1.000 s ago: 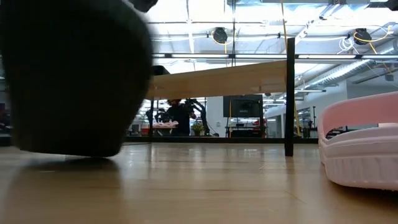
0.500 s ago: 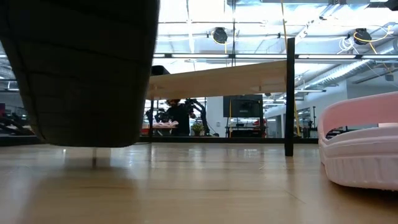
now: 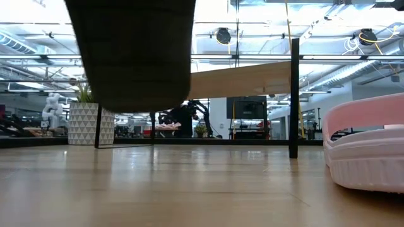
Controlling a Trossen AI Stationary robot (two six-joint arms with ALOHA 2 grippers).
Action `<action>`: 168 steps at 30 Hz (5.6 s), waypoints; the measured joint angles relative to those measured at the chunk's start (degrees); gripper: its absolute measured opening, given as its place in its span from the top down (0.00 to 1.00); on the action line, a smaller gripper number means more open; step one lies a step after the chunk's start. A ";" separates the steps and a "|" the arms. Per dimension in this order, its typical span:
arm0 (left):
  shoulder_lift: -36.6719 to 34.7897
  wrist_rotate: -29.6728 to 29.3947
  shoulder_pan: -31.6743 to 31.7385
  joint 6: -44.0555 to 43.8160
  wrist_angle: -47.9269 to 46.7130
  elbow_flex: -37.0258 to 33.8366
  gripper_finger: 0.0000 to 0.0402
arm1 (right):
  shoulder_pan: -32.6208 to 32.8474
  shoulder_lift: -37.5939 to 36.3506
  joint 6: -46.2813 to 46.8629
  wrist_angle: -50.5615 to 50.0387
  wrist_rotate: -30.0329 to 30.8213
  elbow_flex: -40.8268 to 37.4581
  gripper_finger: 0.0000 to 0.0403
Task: Pick and place slides into the shelf
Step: Put the black slide on the shelf
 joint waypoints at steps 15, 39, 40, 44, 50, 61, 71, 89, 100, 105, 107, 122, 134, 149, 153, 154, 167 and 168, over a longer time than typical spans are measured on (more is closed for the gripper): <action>-1.81 -11.57 0.11 8.80 0.20 10.54 1.00 | 0.00 0.00 0.16 -0.04 0.31 0.00 0.54; -9.77 -27.35 18.97 49.81 0.11 10.60 1.00 | -0.02 0.00 -0.93 -0.91 1.27 0.00 0.54; -9.77 -27.84 19.80 51.18 0.11 10.60 1.00 | -0.01 0.00 -0.98 -0.97 1.26 0.00 0.54; -9.77 -30.36 22.39 56.14 0.09 10.34 1.00 | 0.00 0.00 -1.11 -0.96 1.17 0.00 0.54; -9.77 -32.55 23.80 62.23 0.11 10.27 1.00 | -0.02 0.00 -2.70 -1.21 1.05 0.00 0.54; -9.75 -34.29 23.74 68.75 0.77 10.27 1.00 | -0.02 0.00 -7.02 -6.41 0.33 0.00 0.54; -9.75 -33.90 23.69 76.43 6.97 10.27 1.00 | -0.01 0.02 -6.98 -6.75 -0.38 0.00 0.54; -9.73 -29.11 25.56 75.30 6.12 10.27 1.00 | 0.00 0.02 -5.37 -6.44 -0.37 0.00 0.54; -9.84 -25.78 25.51 72.76 11.92 6.79 1.00 | -0.02 0.02 -4.78 -6.42 -0.37 0.00 0.54; -9.60 -26.22 25.41 79.08 20.06 -1.10 1.00 | -0.02 0.02 -4.35 -6.42 -0.37 0.00 0.54; -9.62 -26.33 25.73 80.43 21.77 -3.20 1.00 | -0.02 0.00 -3.66 -6.42 -0.37 0.00 0.54; -30.18 -21.74 27.54 82.15 44.55 -30.15 1.00 | -0.02 0.02 -4.01 -6.16 -0.46 -0.02 0.54; -35.62 -18.98 30.50 86.99 52.32 -41.46 1.00 | -0.02 0.02 -5.41 -5.99 1.55 -0.01 0.54; -35.69 -15.83 35.80 86.68 57.35 -44.44 1.00 | -0.01 0.02 -5.43 -6.03 1.18 -0.01 0.54; -35.47 -14.05 36.77 86.95 57.32 -44.44 1.00 | -0.02 0.02 -5.43 -6.03 1.14 -0.02 0.54; -35.45 -13.99 37.05 86.97 57.35 -44.44 1.00 | -0.02 0.02 -5.43 -6.03 1.11 0.00 0.54; -35.36 -11.61 38.38 87.53 59.86 -48.72 1.00 | -0.02 0.02 -5.43 -6.03 1.03 -0.01 0.54; -35.36 -11.95 38.38 87.60 60.45 -49.57 1.00 | -0.02 0.02 -5.45 -6.03 1.03 -0.01 0.54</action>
